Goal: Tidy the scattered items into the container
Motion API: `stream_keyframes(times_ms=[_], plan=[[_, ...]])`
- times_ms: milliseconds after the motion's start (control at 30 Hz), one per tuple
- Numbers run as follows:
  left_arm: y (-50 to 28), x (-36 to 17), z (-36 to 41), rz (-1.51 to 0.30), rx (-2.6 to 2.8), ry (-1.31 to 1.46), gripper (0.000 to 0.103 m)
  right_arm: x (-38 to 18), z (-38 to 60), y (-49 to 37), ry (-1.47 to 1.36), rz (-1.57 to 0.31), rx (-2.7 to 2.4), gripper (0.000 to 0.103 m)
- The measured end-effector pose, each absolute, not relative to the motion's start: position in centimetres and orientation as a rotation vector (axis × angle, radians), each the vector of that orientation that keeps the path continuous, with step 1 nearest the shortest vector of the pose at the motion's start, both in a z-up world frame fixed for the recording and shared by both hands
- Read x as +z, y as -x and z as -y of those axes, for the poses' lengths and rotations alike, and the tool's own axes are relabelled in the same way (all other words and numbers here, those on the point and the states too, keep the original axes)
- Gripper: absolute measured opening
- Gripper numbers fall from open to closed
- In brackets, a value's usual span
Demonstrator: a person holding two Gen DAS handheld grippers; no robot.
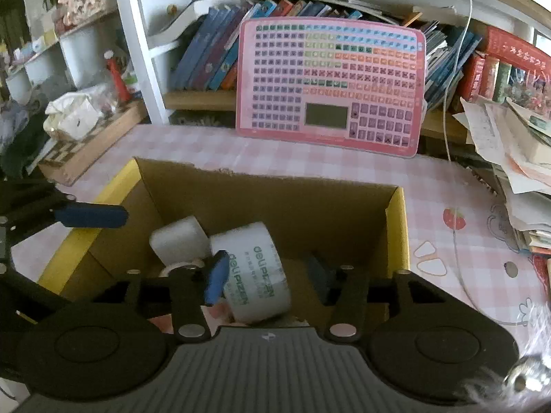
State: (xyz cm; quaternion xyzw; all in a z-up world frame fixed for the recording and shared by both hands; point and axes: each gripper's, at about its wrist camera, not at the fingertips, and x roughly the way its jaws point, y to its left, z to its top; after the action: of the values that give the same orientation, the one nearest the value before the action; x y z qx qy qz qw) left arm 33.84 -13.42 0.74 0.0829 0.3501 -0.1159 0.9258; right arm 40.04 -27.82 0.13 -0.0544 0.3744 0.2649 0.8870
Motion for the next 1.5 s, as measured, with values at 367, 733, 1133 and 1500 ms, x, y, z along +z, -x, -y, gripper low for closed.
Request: stream_keyframes(times_ms=[367,733,1133,1500], plan=[[-30.7,2.6,12.8,-0.634,-0.18,-0.141,0.092,1.5,28.3,-37.9,0.094,-0.706,0.546,0.066],[-24.7,4.7,10.8,-0.509,-0.055,-0.087,0.099,4.3,29.3,-32.8,0.032,-0.589,0.486,0.085],[-17.7,3.8,6.5,-0.51,0.01,0.011,0.103,4.2,28.8,-25.3,0.007,-0.53,0.342,0.1],[-11.6,2.8,3.5,-0.547,0.12,0.03,0.103,3.9,25.5,-18.2,0.083,-0.506,0.343,0.103]])
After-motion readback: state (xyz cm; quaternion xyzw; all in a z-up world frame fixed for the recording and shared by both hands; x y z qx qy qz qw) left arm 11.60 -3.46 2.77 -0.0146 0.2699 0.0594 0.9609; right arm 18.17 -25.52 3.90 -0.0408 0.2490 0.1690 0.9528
